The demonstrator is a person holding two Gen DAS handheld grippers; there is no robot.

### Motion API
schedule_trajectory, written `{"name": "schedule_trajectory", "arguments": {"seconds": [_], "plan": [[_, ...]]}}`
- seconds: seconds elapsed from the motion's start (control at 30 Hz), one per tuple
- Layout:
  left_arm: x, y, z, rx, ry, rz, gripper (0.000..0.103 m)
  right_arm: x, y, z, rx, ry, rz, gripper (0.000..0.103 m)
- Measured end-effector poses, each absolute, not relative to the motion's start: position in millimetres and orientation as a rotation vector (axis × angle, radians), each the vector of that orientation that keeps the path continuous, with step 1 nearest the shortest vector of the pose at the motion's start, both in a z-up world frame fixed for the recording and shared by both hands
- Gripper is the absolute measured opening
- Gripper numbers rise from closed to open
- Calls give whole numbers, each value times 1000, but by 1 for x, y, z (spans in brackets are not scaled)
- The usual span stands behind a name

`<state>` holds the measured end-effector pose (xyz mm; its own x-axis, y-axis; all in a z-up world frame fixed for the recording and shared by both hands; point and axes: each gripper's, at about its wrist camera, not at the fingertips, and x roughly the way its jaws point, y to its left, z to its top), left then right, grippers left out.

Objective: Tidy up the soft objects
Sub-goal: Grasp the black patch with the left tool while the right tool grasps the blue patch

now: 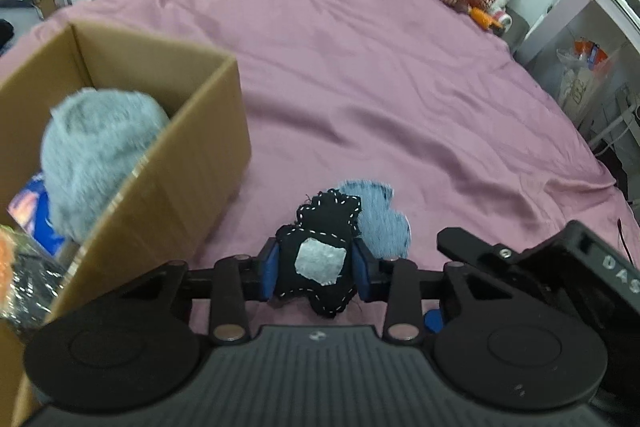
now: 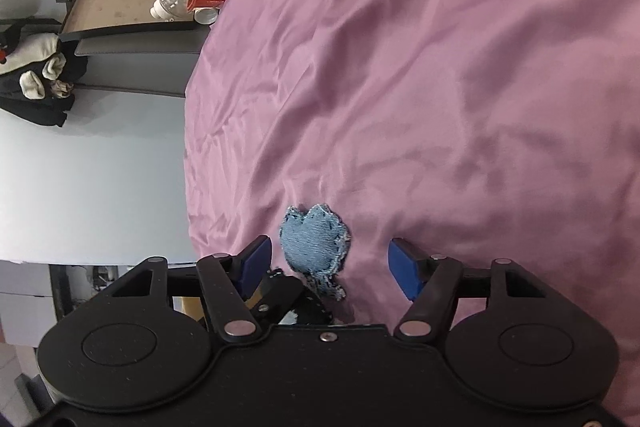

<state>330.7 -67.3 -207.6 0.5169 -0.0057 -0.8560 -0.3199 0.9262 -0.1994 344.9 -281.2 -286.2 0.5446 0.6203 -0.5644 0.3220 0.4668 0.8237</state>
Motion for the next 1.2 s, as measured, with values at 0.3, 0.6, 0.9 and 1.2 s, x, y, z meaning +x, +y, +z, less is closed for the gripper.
{"name": "schedule_trajectory", "arguments": {"seconds": [0.3,0.6,0.9,1.2], "plan": [[334,-60,-195,-361,975,197,36,353,-278,-300,1173,1027,246,54],[332,-57,-186,-380,956,195,36,361,-268,-306,1147,1031,272,40],[322,-57,-172,-384,943,210,36,351,-268,-288,1080,1012,300,15],[302,-52,-144,-382,903,181,36,326,-284,-252,1009,954,272,15]]}}
